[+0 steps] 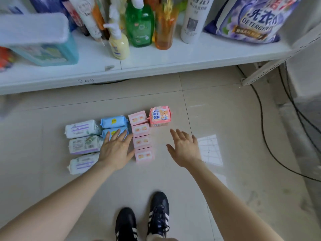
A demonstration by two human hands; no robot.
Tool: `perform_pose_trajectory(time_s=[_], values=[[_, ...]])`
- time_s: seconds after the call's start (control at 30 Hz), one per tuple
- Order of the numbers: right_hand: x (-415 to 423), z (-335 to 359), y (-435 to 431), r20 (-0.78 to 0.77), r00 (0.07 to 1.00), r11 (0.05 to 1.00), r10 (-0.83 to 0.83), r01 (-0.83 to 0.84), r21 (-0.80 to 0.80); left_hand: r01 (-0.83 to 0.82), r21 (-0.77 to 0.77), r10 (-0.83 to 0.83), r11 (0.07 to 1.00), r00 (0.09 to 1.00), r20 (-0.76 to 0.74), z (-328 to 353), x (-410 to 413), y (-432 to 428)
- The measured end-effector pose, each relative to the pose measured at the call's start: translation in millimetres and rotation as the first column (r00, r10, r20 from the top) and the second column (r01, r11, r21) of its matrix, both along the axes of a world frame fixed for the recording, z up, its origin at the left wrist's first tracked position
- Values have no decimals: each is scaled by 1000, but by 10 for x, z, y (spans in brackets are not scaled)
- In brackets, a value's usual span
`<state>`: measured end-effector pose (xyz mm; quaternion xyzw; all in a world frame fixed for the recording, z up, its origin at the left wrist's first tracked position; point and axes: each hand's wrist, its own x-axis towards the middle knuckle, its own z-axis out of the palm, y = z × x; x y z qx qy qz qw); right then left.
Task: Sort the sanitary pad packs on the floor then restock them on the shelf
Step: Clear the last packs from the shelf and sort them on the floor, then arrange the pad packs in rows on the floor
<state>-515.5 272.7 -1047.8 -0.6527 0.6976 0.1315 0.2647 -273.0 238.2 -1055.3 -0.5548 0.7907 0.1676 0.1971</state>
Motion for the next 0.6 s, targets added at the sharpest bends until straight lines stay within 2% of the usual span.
perform_pose_trajectory(time_s=[0.23,0.43,0.6], values=[[239,1565,159,-51,995,996,87,-88,-17,-40,-9,41,999,998,56,1574,179,339],[493,2854,296,-60,992,986,110,-116,-121,-80,-47,82,996,996,38,2888,316,465],[731,3797,383,-85,991,965,100,-117,-236,-81,-137,80,987,997,-13,3897,513,561]])
